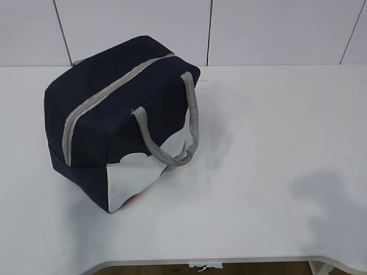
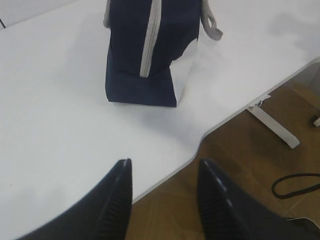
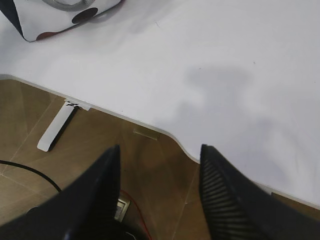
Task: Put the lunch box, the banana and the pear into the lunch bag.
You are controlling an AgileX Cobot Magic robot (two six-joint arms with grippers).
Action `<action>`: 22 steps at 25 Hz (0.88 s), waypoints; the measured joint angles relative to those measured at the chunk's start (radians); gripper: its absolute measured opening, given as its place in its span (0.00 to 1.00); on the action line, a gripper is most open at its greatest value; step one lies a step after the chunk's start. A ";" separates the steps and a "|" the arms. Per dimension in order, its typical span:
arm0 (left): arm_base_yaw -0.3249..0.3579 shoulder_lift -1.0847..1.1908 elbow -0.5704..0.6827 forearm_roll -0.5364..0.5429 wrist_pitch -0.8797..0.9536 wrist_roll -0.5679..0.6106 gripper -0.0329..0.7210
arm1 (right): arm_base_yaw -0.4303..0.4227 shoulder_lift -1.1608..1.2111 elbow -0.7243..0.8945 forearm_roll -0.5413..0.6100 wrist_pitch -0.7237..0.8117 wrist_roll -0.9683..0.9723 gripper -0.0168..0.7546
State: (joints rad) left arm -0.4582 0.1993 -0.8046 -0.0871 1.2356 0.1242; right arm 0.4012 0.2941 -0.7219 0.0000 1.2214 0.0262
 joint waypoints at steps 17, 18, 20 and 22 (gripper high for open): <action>-0.002 -0.191 0.279 0.013 -0.113 -0.027 0.44 | 0.000 -0.311 0.220 -0.022 -0.068 -0.046 0.53; -0.002 -0.191 0.279 0.018 -0.115 -0.034 0.44 | 0.000 -0.311 0.220 -0.024 -0.068 -0.046 0.53; -0.002 -0.191 0.279 0.025 -0.118 -0.042 0.43 | 0.000 -0.311 0.220 -0.026 -0.068 -0.046 0.52; -0.002 -0.191 0.279 0.029 -0.118 -0.046 0.43 | 0.000 -0.311 0.220 -0.026 -0.068 -0.046 0.52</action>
State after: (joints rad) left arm -0.4600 0.0086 -0.5257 -0.0581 1.1180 0.0784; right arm 0.4012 -0.0167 -0.5015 -0.0263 1.1532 -0.0194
